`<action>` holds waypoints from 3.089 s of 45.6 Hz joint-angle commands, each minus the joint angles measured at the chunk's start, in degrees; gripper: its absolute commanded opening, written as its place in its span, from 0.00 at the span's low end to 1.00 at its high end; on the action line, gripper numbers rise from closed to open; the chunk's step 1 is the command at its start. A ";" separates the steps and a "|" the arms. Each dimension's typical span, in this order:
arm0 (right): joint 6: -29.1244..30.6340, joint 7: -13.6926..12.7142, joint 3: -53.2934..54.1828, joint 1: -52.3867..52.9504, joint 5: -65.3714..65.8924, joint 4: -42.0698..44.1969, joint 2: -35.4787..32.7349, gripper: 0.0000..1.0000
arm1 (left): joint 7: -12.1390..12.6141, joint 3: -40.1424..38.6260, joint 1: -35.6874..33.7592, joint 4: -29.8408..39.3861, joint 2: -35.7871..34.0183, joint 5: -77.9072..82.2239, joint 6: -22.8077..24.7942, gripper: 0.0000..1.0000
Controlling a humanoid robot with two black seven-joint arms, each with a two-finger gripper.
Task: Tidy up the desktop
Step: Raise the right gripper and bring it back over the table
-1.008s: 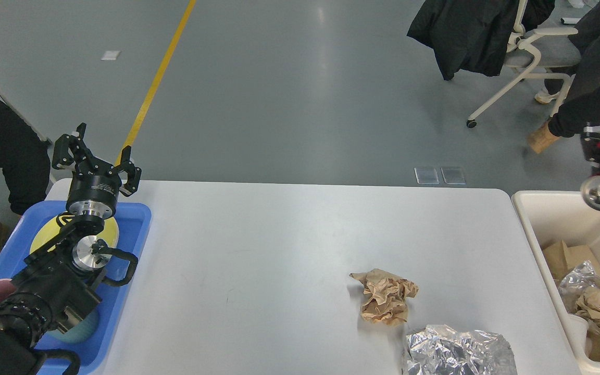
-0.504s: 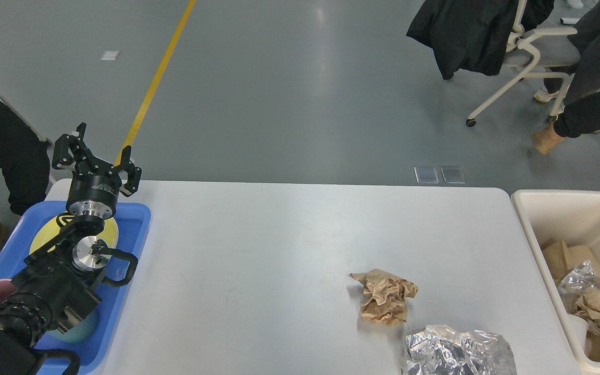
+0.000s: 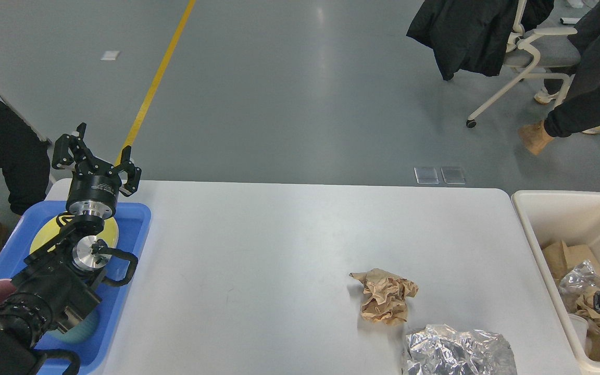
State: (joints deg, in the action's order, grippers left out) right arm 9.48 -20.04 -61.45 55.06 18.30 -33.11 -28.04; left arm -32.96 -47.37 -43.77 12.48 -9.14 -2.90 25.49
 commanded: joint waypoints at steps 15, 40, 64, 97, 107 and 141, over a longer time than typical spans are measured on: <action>-2.01 0.17 0.81 -1.10 -0.11 2.70 0.18 0.66 | 0.00 0.00 0.00 0.00 0.00 0.00 0.00 0.96; -1.49 0.17 0.90 -0.66 -0.54 1.65 0.10 1.00 | 0.00 0.00 0.00 0.00 0.00 0.00 0.00 0.96; 38.49 0.00 -3.67 46.35 -0.63 -12.94 -0.71 1.00 | 0.00 0.00 0.00 0.00 0.00 0.00 0.00 0.96; 45.52 0.17 13.82 64.03 -1.16 -27.80 15.48 1.00 | 0.00 0.00 0.00 0.00 0.00 0.00 0.00 0.96; 45.52 0.08 12.94 63.94 -1.07 -27.71 14.07 1.00 | 0.00 0.00 0.00 0.00 0.00 0.00 0.00 0.96; 10.74 -0.18 4.06 51.73 0.16 -46.60 11.96 0.99 | 0.00 0.00 0.00 0.00 0.00 0.00 0.00 0.96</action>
State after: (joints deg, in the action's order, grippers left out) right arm 24.99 -20.18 -57.13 109.26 18.52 -78.59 -18.41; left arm -32.96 -47.37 -43.77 12.48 -9.14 -2.90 25.49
